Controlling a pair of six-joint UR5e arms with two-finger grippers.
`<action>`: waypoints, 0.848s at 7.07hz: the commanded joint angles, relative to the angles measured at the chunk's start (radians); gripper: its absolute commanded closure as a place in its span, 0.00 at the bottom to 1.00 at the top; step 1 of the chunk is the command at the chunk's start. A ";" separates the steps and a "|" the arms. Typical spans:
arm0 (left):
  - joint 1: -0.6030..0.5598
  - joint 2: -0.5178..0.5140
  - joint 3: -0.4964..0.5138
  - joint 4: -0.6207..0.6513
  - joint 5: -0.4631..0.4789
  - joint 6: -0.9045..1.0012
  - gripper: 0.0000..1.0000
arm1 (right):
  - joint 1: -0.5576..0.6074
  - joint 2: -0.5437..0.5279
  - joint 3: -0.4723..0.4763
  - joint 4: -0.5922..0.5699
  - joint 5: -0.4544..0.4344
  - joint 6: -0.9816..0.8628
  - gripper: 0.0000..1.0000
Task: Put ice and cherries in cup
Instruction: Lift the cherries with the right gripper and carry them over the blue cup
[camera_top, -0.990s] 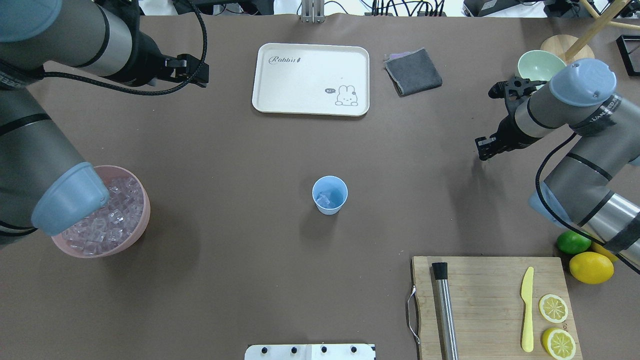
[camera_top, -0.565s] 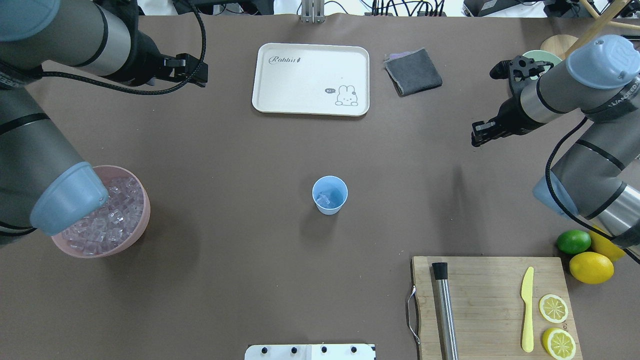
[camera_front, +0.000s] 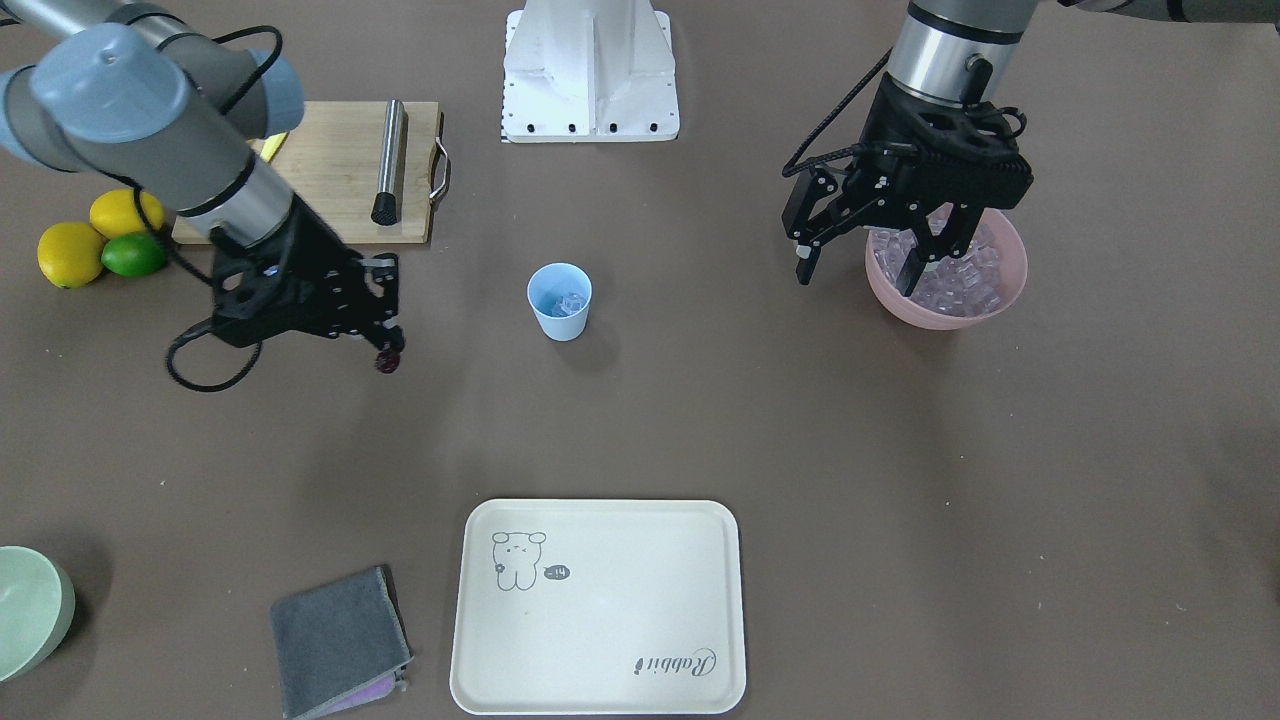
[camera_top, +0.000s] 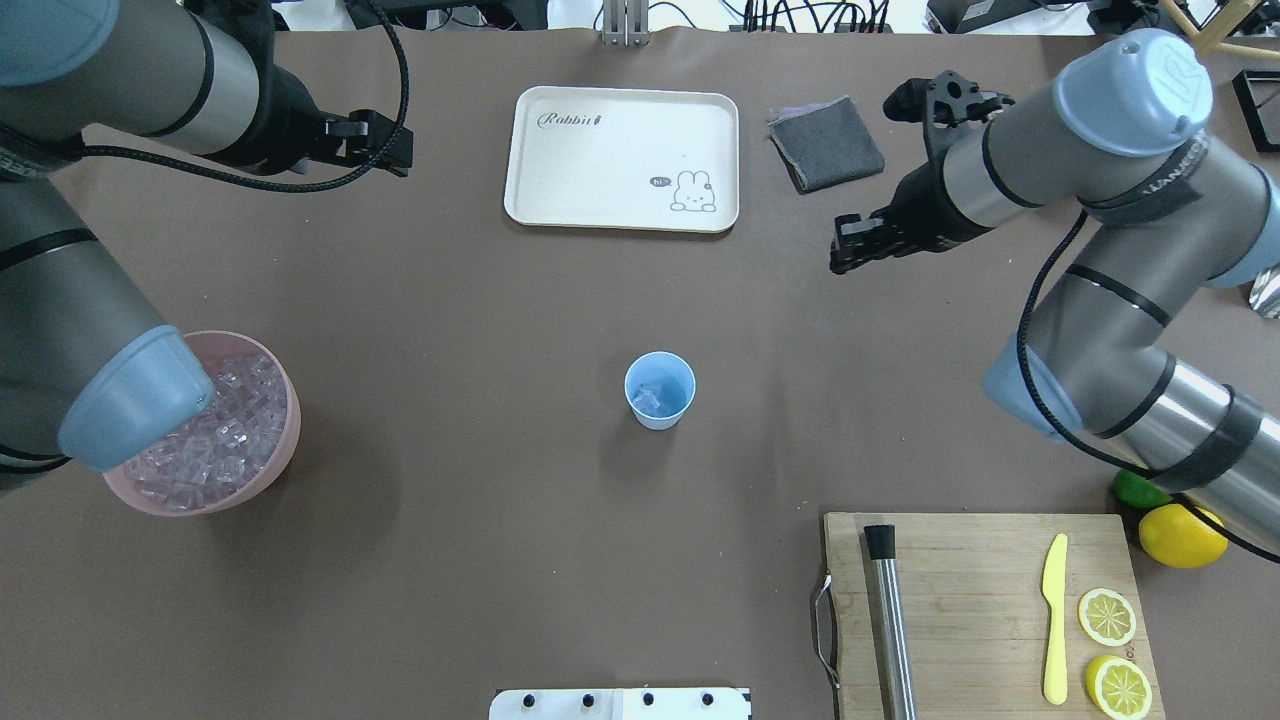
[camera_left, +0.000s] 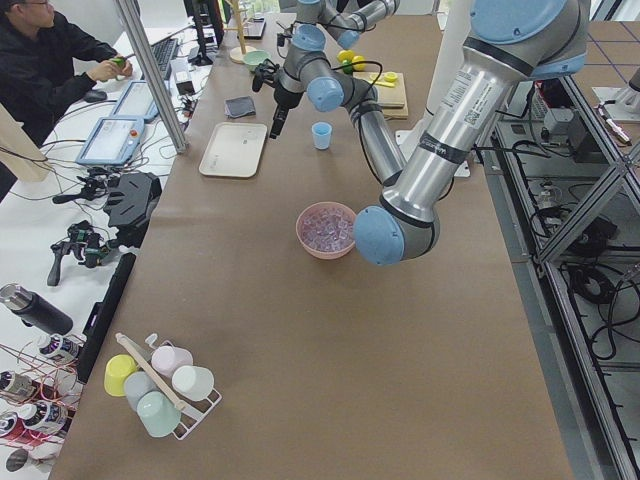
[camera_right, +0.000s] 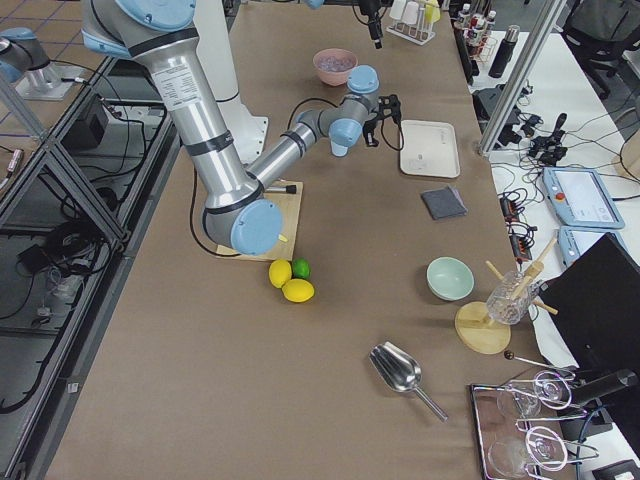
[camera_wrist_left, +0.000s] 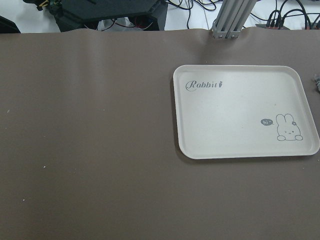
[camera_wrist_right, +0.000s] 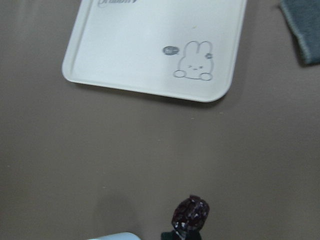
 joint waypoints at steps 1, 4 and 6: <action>0.001 0.002 0.001 0.000 -0.004 0.000 0.03 | -0.146 0.078 0.004 0.000 -0.145 0.117 0.99; 0.001 0.002 0.006 0.000 -0.016 0.000 0.03 | -0.221 0.072 0.006 0.000 -0.227 0.127 0.99; -0.001 0.002 0.016 0.000 -0.017 -0.002 0.03 | -0.230 0.060 0.006 0.000 -0.235 0.130 0.98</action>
